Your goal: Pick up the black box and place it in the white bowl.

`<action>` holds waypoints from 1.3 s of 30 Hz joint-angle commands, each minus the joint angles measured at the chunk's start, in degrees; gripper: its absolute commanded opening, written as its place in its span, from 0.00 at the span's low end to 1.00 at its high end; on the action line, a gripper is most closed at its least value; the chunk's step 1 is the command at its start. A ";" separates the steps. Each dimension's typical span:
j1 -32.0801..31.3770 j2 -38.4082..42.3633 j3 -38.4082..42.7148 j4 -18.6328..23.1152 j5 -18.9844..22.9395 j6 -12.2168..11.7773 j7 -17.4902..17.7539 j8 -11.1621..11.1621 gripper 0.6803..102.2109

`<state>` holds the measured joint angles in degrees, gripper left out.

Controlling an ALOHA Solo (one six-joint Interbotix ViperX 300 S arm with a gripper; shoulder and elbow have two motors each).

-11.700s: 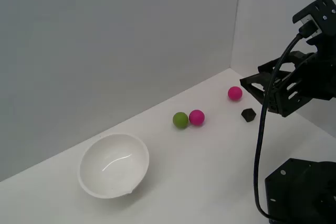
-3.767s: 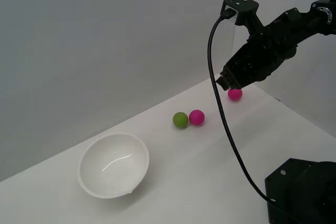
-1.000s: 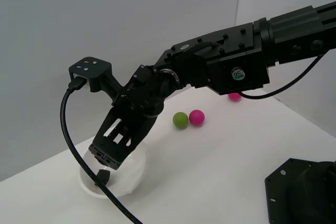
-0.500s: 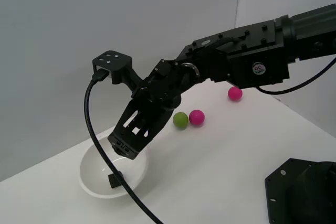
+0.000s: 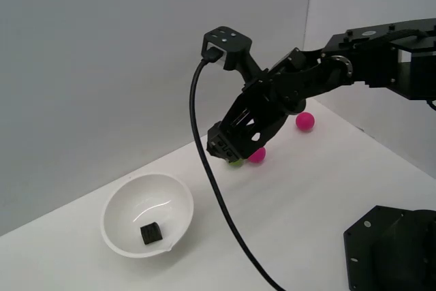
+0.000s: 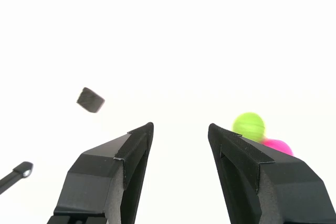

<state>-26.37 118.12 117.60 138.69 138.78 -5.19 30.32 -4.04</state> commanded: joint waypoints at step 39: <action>25.84 34.54 35.16 17.58 17.31 4.92 1.85 8.88 0.51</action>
<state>0.00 152.14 152.05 156.53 156.53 -0.18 32.34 3.87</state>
